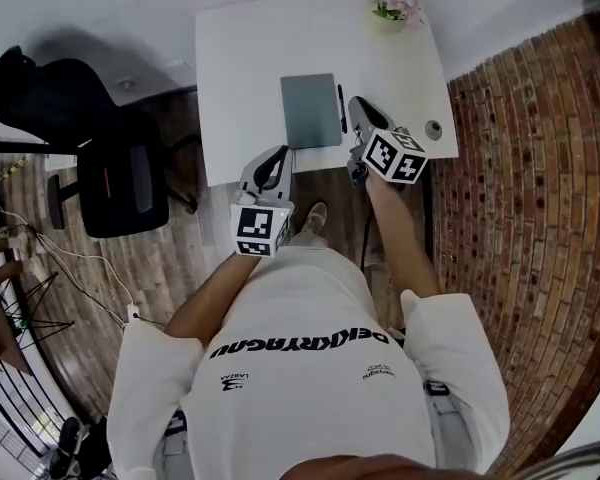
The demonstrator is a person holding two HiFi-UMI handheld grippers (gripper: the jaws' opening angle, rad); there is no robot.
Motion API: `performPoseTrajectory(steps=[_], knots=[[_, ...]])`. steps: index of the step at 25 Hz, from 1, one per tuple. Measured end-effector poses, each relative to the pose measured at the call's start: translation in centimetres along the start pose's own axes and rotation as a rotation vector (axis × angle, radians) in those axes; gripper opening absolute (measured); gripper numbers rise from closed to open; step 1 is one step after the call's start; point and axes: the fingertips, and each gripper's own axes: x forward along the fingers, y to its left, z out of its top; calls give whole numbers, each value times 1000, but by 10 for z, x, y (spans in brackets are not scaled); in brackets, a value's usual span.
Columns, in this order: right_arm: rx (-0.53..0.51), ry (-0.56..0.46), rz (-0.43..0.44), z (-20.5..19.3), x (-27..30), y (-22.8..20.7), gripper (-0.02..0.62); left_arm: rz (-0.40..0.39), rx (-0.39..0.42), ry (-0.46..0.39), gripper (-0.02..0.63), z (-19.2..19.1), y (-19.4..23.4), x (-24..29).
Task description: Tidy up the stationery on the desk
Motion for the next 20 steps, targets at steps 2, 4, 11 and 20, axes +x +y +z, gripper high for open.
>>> performPoseTrajectory(steps=[2, 4, 11, 20], knots=[[-64, -49, 0, 8, -16, 21, -2, -8, 6, -15, -3, 8, 2, -3], [-110, -94, 7, 15, -31, 40, -2, -16, 6, -28, -3, 17, 2, -7], [-284, -203, 25, 20, -69, 97, -3, -33, 14, -71, -3, 39, 6, -22], [-310, -257, 30, 1, -88, 133, -3, -37, 63, -110, -3, 54, 10, -37]])
